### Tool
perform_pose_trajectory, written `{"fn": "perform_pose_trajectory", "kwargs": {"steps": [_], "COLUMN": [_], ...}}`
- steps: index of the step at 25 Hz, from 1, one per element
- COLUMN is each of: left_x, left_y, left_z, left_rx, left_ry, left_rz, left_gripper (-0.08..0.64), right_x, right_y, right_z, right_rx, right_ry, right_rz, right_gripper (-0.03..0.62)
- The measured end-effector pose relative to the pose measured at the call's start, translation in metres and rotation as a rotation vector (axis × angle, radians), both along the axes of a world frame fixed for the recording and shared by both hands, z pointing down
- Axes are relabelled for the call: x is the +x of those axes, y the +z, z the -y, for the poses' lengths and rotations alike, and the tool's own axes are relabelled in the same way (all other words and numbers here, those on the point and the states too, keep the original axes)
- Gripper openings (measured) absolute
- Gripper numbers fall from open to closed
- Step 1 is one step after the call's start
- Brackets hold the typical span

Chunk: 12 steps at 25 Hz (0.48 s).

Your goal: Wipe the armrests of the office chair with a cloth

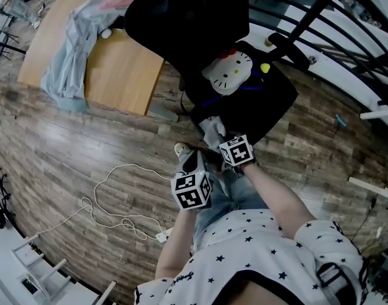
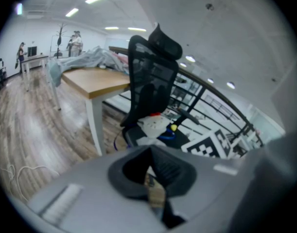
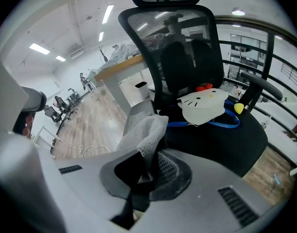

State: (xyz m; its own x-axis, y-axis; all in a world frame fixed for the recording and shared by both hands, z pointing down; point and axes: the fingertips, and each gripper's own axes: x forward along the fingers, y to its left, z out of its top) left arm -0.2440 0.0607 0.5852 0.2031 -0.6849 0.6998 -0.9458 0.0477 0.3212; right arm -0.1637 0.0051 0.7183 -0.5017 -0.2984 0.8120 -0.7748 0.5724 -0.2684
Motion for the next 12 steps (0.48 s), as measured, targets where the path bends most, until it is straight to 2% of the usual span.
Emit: {"fn": "perform_pose_trajectory", "kwargs": {"steps": [12], "left_x": [0.012], "left_y": [-0.007], "left_z": [-0.01], "left_rx": [0.011], "left_ry": [-0.004], "left_rz": [0.008], "left_gripper": [0.006], "right_x": [0.016], "right_y": [-0.002], "right_z": [-0.014], "right_rx": [0.002], "right_ry": [-0.033], "right_rz": [-0.011], "right_gripper": [0.029]}}
